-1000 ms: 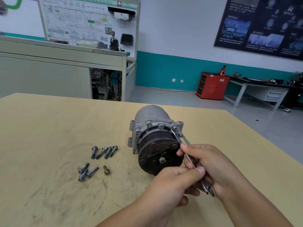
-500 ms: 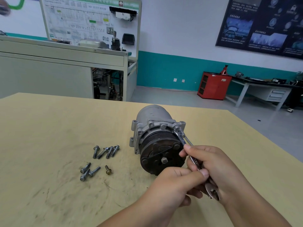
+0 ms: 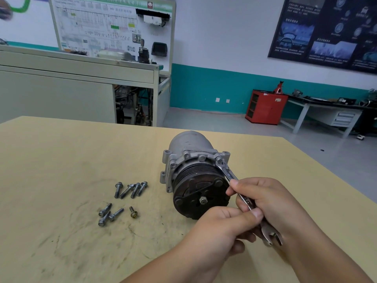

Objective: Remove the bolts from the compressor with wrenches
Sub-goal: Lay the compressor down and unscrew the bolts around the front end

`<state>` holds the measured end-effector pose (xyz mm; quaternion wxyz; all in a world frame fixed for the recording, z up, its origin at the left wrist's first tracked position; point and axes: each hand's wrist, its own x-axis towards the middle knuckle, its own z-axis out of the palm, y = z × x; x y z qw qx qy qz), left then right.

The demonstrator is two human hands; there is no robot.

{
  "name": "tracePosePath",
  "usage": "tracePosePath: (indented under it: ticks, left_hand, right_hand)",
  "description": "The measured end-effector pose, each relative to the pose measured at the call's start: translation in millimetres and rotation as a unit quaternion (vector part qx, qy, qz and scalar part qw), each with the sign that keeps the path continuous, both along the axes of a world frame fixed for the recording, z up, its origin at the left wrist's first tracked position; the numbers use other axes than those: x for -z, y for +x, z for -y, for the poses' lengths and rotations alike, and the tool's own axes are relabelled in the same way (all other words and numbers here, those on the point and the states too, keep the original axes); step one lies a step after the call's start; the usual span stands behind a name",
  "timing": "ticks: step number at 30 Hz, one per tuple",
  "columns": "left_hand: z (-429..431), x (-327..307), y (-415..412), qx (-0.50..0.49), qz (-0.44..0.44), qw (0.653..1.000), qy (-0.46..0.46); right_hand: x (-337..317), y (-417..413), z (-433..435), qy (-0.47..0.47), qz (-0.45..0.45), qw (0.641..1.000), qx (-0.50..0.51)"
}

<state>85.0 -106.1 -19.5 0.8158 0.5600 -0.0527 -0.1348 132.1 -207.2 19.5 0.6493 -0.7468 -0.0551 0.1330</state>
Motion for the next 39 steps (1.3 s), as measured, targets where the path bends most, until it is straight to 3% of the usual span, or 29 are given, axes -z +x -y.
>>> tracePosePath:
  ticks: [16,20,21,30,39]
  left_hand:
    - [19,-14,-2,-0.038,-0.035,0.989,-0.137]
    - [21,-16,-1,-0.076,-0.045,0.979,-0.185]
    - [19,-16,-1,-0.088,-0.049,0.975,-0.198]
    - [25,-15,-14,-0.102,-0.063,0.982,-0.147]
    - [28,-15,-8,-0.112,-0.07,0.985,-0.115]
  right_hand:
    - [-36,8,2,-0.22,0.085,0.971,-0.03]
    - [-40,11,-12,-0.367,0.252,0.895,0.021]
    - [-42,12,-16,-0.373,0.259,0.891,0.019]
    - [-32,1,2,-0.171,0.086,0.981,-0.044]
    - [-28,12,8,-0.126,0.035,0.989,-0.073]
